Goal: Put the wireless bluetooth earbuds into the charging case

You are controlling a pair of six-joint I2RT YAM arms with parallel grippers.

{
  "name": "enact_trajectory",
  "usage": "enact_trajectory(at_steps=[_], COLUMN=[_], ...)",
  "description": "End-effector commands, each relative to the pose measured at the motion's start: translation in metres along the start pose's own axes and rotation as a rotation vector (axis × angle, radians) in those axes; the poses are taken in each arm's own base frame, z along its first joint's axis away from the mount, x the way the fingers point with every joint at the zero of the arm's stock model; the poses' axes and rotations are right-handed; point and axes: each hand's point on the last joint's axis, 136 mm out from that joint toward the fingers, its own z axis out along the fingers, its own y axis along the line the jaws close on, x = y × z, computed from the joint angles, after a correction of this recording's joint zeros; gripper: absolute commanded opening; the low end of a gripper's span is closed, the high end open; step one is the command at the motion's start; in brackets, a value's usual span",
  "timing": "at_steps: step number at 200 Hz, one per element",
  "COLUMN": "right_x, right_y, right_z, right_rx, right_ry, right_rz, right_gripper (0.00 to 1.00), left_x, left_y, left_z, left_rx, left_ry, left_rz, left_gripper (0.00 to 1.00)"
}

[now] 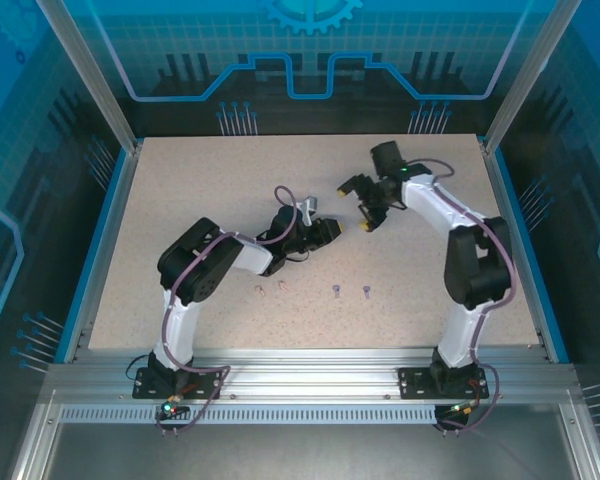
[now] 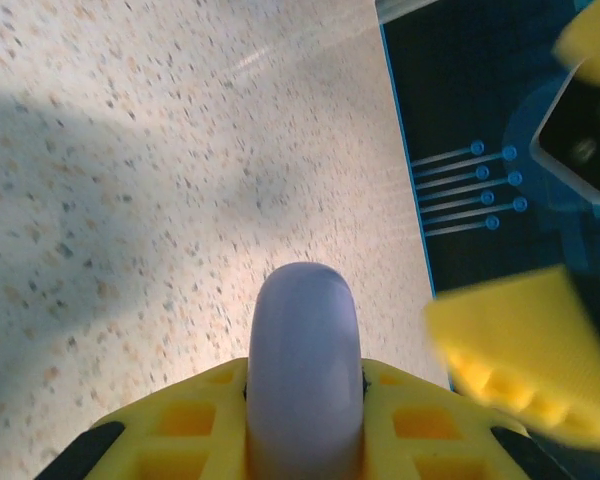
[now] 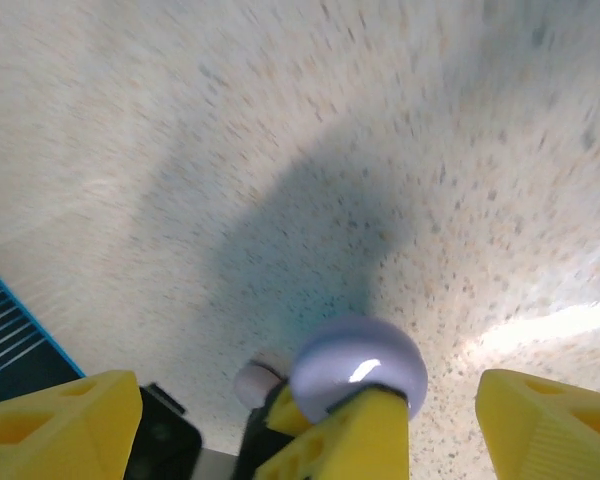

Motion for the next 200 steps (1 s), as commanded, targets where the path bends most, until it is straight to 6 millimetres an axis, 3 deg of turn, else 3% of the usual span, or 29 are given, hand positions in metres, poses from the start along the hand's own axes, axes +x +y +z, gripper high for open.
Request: enact_trajectory(at_steps=[1, 32, 42, 62, 96, 137, 170, 200], right_x=[-0.014, -0.011, -0.001, 0.02, 0.055, 0.074, 0.07, 0.062], right_y=[-0.015, -0.028, -0.034, -0.028, -0.034, -0.029, -0.035, -0.042], right_z=[-0.03, -0.049, -0.053, -0.071, -0.087, -0.09, -0.078, -0.064], right_rx=[-0.021, -0.164, -0.22, -0.383, -0.515, -0.58, -0.527, -0.475], right_ry=[-0.058, -0.127, -0.144, -0.168, -0.152, -0.104, -0.091, -0.054], right_rz=[-0.131, -0.372, -0.439, -0.574, -0.717, -0.774, -0.739, -0.582], right_gripper=[0.88, 0.88, 0.88, 0.88, 0.88, 0.87, 0.87, 0.85], left_x=[0.008, 0.019, 0.021, 0.025, 0.031, 0.029, 0.027, 0.027], left_y=[-0.043, -0.072, -0.08, -0.091, -0.106, -0.116, -0.118, -0.117], left_z=[-0.02, -0.042, -0.049, -0.061, -0.076, -0.078, -0.075, -0.073], left_rx=[0.109, 0.177, 0.199, 0.231, 0.257, 0.274, 0.278, 0.277], left_ry=[0.072, 0.175, 0.204, 0.26, 0.332, 0.355, 0.355, 0.361], left_rz=[0.093, 0.173, 0.19, 0.209, 0.243, 0.256, 0.26, 0.263], left_gripper=[0.0, 0.0, 0.0, 0.0, 0.0, 0.0, 0.0, 0.0])
